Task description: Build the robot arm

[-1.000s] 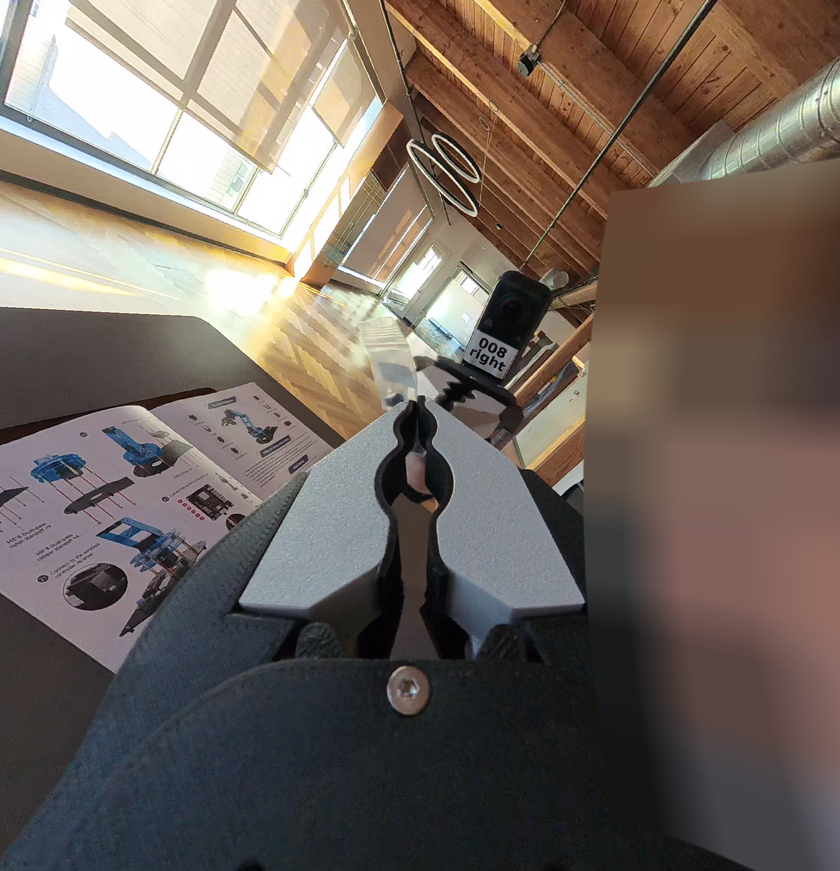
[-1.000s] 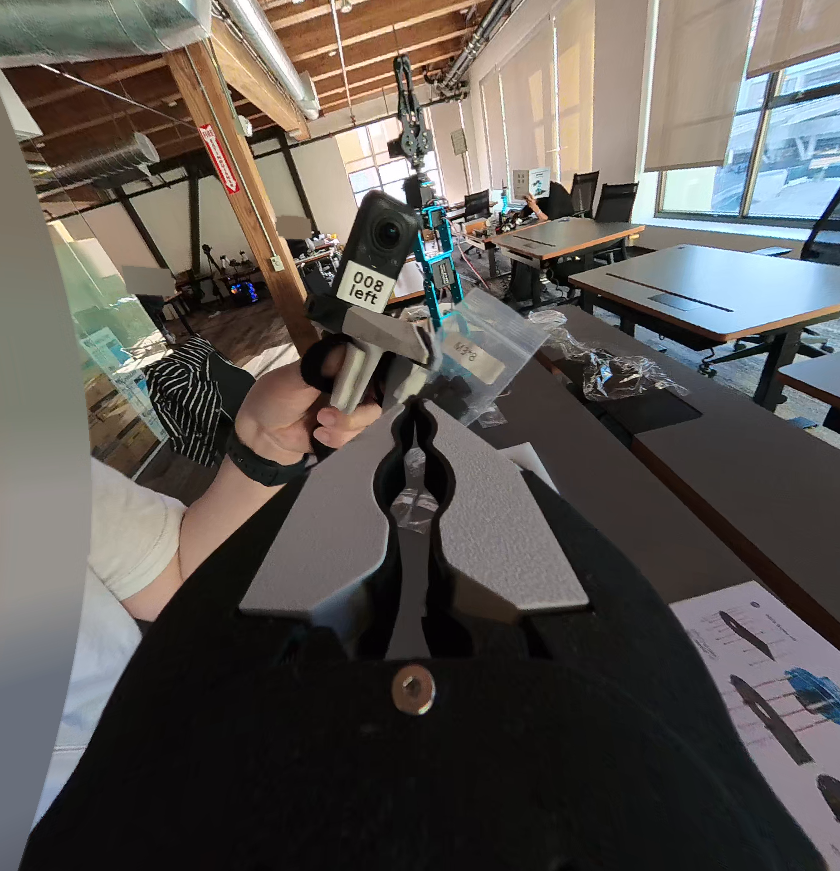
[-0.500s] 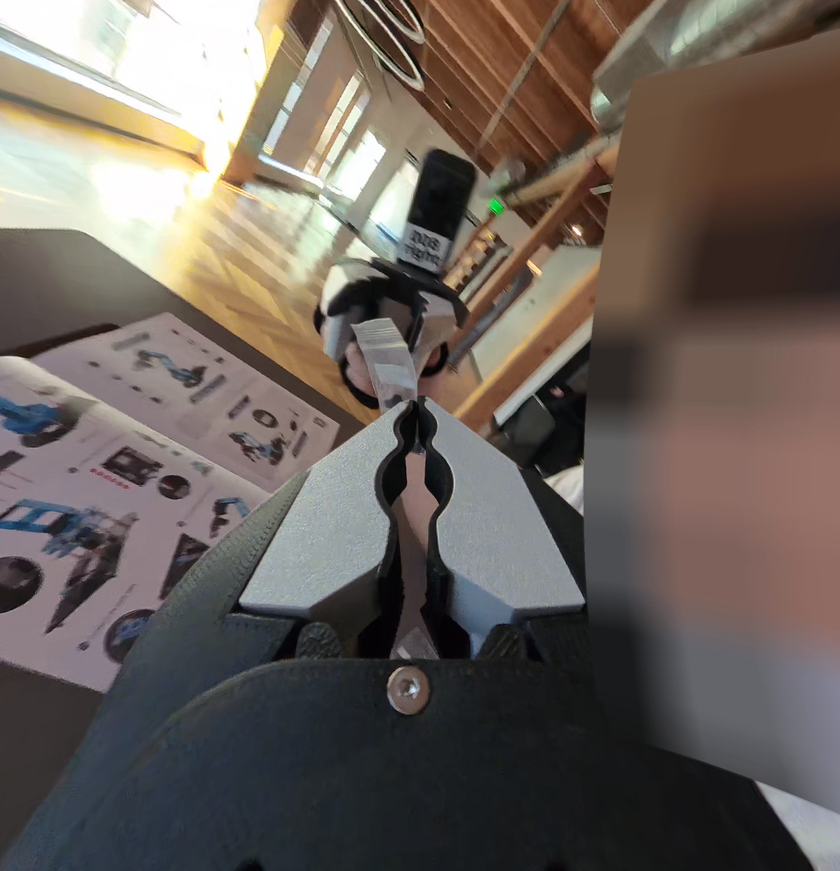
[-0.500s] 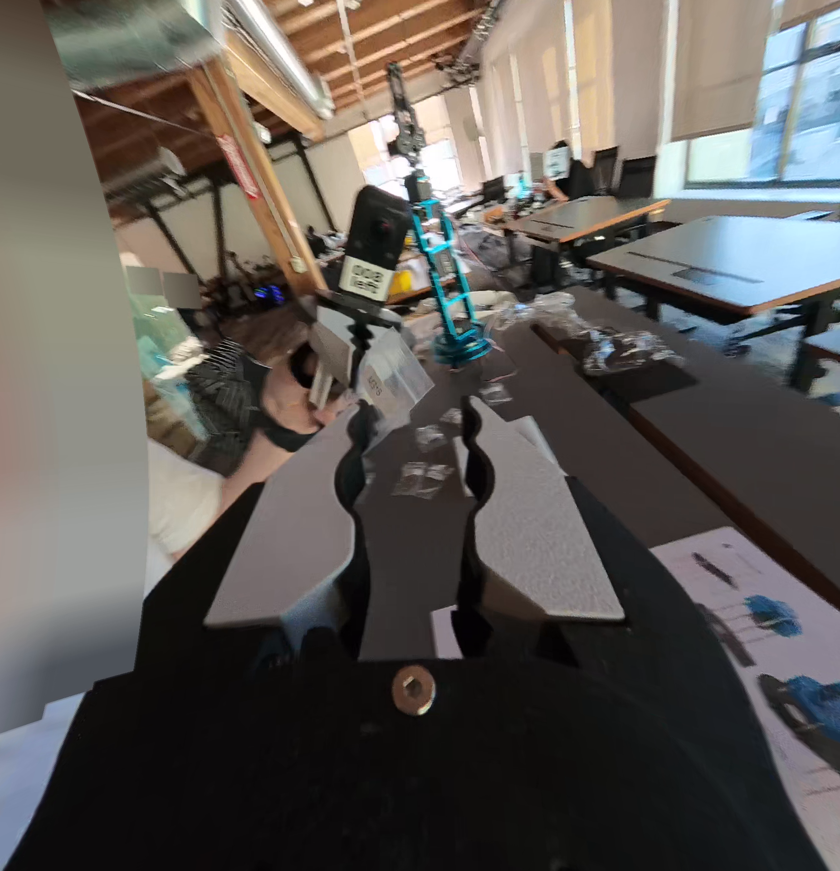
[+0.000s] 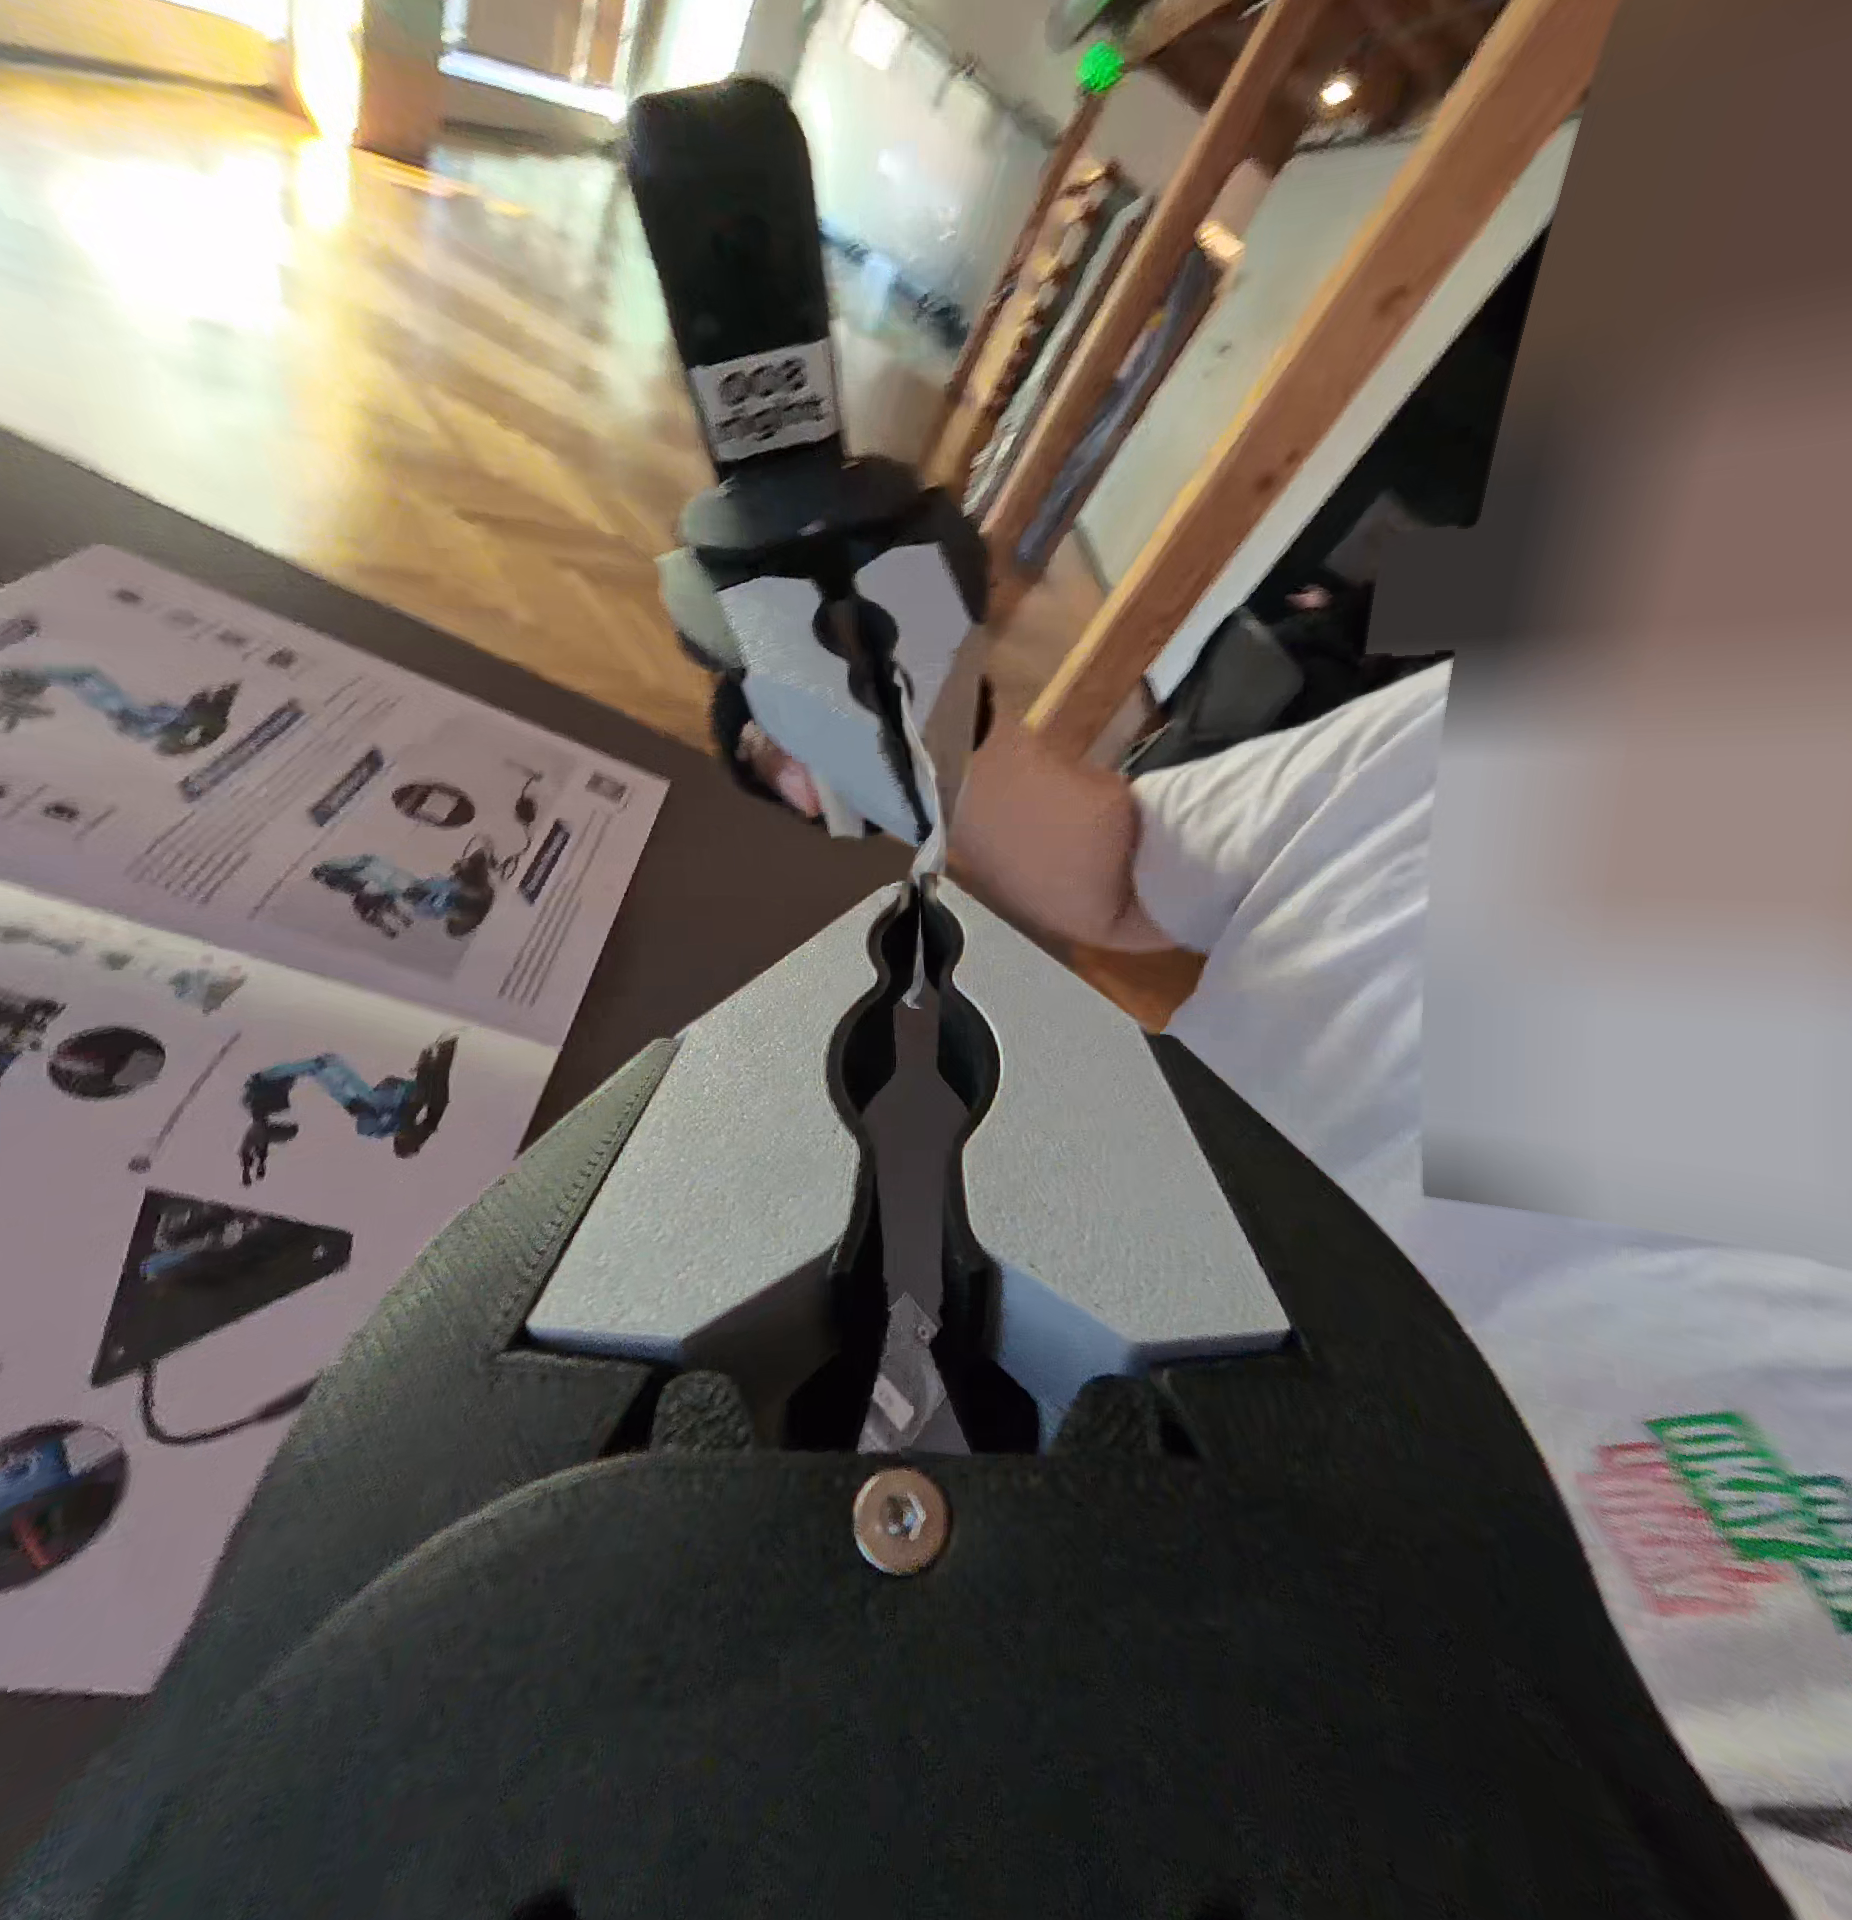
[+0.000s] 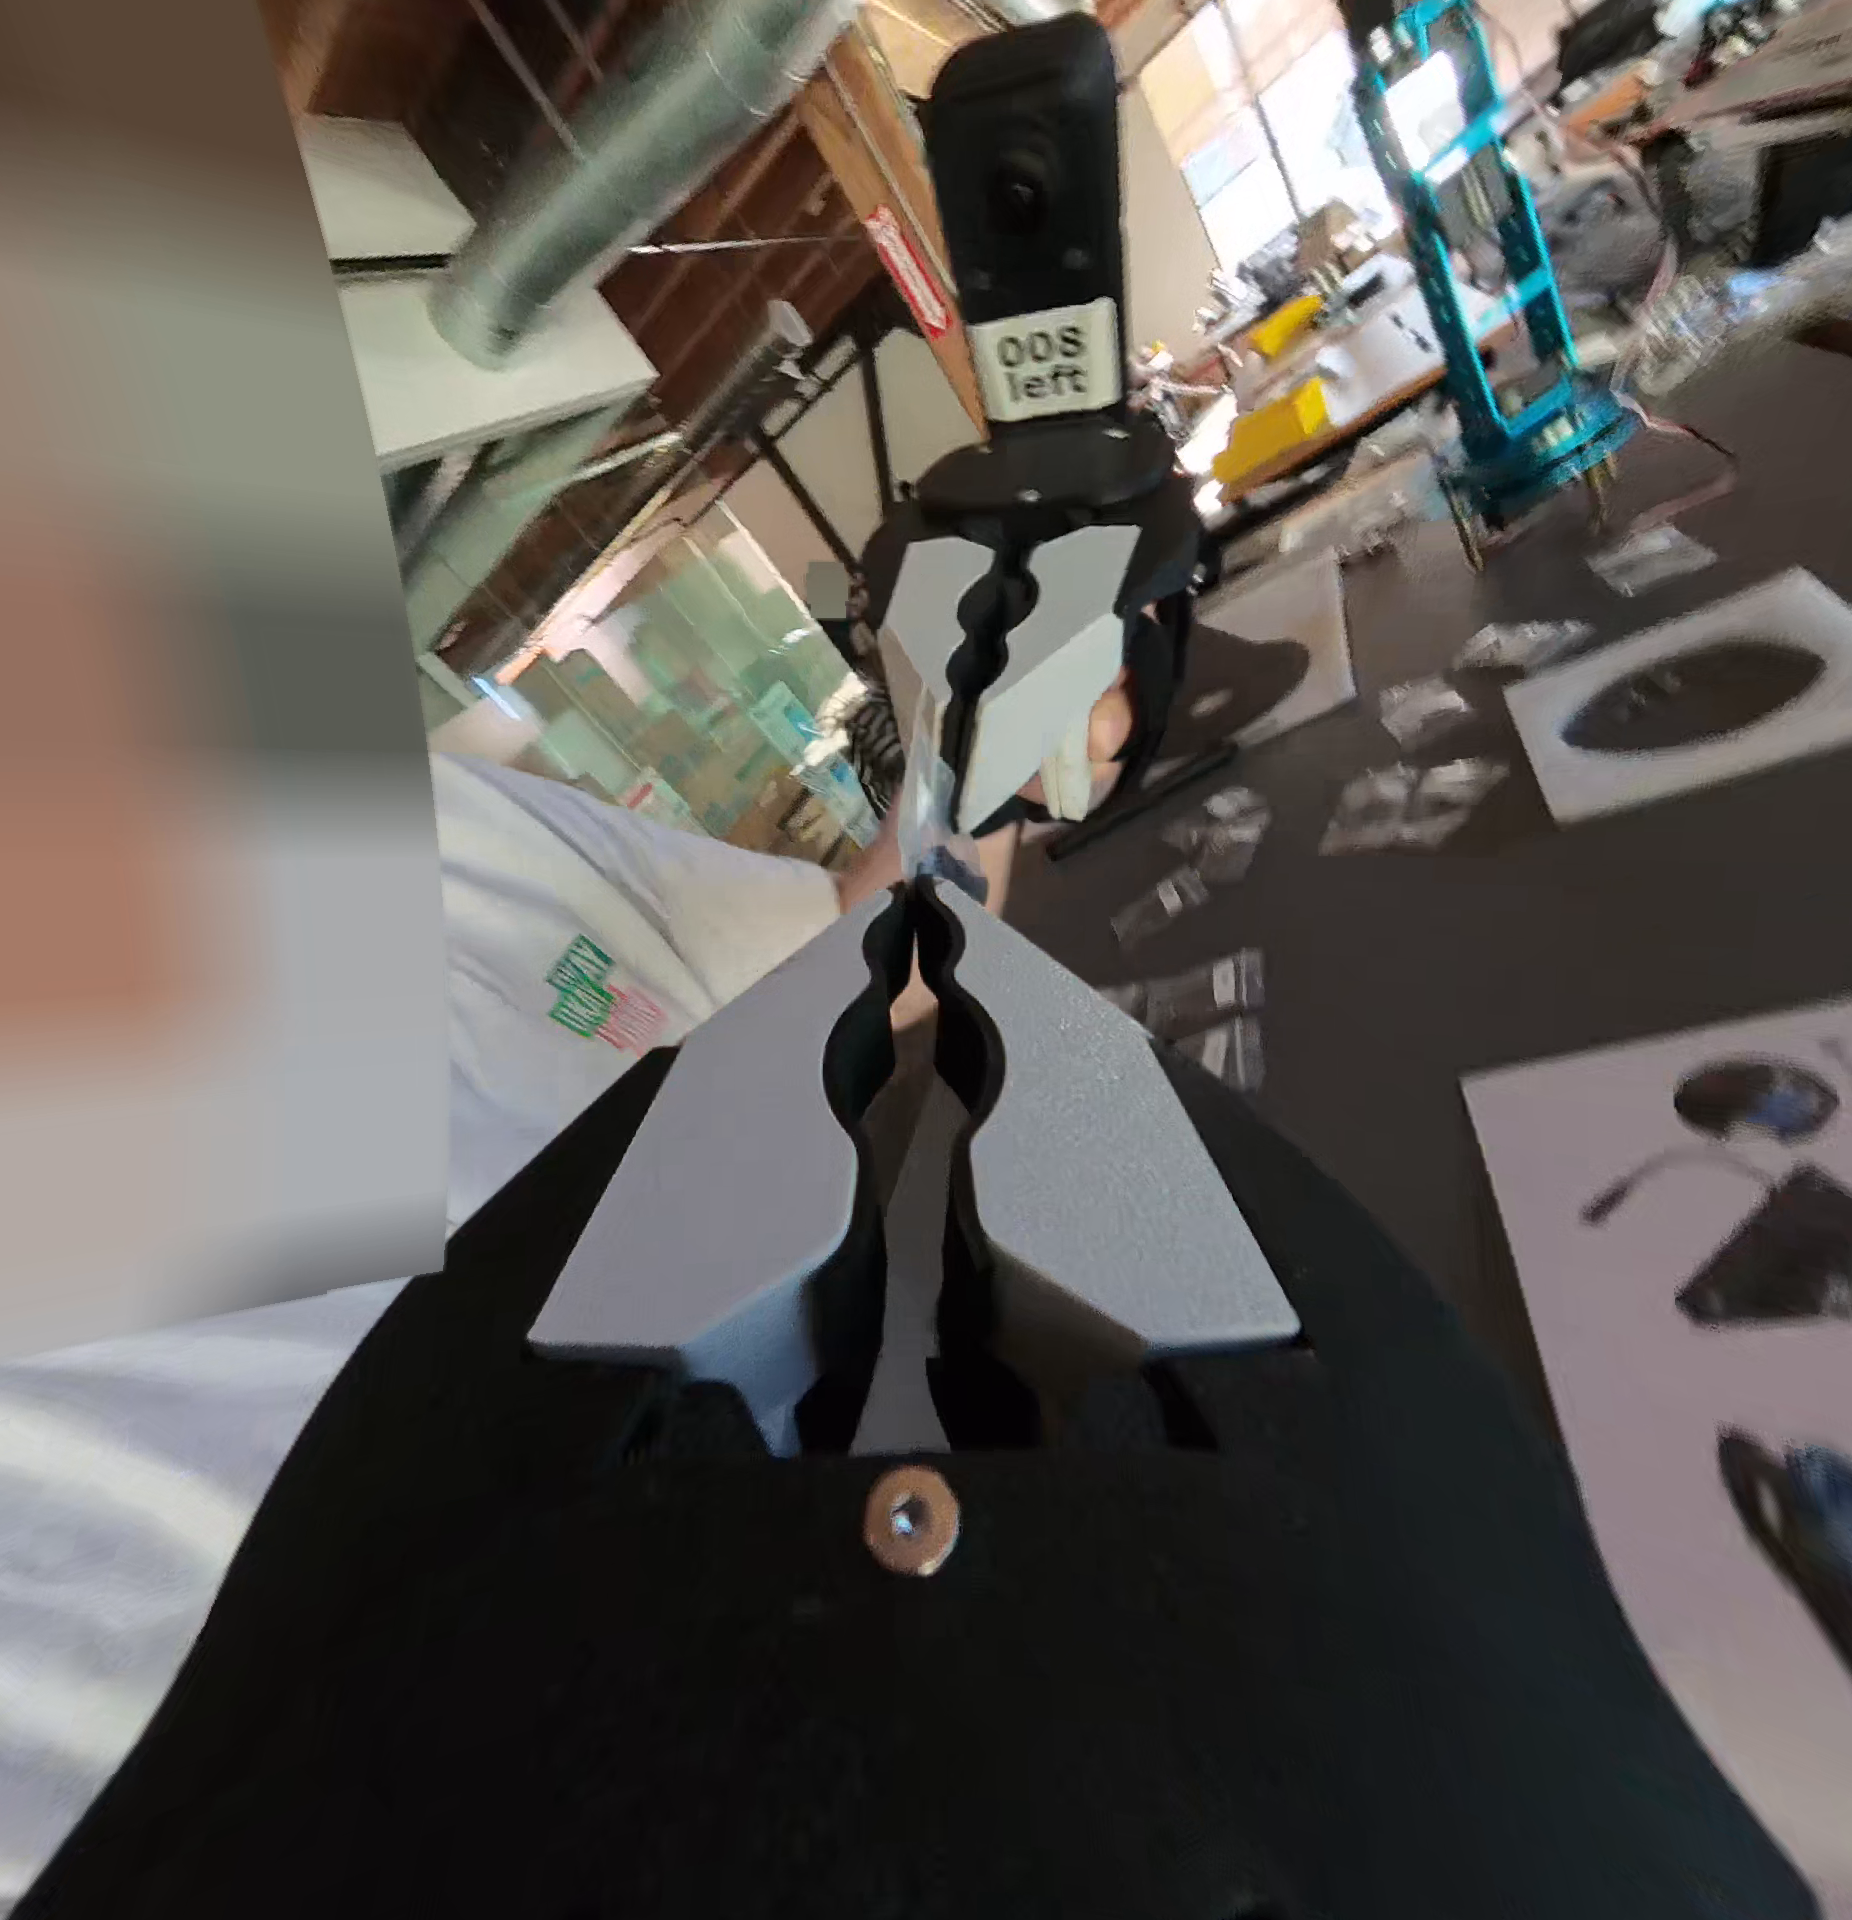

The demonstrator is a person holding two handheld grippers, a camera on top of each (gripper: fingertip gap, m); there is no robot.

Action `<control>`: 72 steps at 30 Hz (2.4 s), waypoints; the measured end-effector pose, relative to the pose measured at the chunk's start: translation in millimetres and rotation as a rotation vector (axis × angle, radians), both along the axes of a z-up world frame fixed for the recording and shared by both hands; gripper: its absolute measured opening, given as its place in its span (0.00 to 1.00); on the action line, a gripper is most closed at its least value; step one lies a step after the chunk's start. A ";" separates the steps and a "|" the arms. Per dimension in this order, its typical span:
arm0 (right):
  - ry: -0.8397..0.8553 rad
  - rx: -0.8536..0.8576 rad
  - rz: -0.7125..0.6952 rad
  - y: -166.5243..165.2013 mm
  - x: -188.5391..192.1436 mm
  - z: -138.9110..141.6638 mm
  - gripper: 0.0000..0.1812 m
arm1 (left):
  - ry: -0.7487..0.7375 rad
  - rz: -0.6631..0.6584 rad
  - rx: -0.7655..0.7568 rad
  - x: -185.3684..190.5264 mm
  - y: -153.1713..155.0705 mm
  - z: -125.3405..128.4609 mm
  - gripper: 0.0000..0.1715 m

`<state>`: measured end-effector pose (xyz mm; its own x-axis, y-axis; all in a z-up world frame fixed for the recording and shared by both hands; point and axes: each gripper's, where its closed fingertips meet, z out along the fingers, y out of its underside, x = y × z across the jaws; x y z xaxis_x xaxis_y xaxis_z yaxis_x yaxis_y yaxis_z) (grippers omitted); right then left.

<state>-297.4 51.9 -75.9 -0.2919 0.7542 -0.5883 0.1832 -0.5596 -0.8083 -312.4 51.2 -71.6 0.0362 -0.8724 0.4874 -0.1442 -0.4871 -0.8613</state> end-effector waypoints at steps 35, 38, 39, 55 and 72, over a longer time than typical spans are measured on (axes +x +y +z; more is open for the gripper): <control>-0.168 -0.086 0.156 -18.5 36.7 -131.0 0.00 | -0.120 0.264 -0.253 44.5 -21.9 -116.3 0.00; -0.209 -0.082 0.170 -24.5 34.3 -138.2 0.00 | -0.103 0.248 -0.250 44.9 -23.3 -119.5 0.00; -0.222 -0.088 0.188 -28.3 34.3 -139.8 0.00 | -0.099 0.241 -0.250 46.0 -23.7 -120.8 0.00; -0.156 -0.301 0.303 -33.2 44.4 -109.7 0.05 | -0.067 0.245 -0.236 50.7 -45.0 -108.0 0.00; -0.073 -0.146 0.450 -79.9 66.4 -22.0 0.00 | -0.164 0.384 -0.089 59.6 -70.5 -45.3 0.30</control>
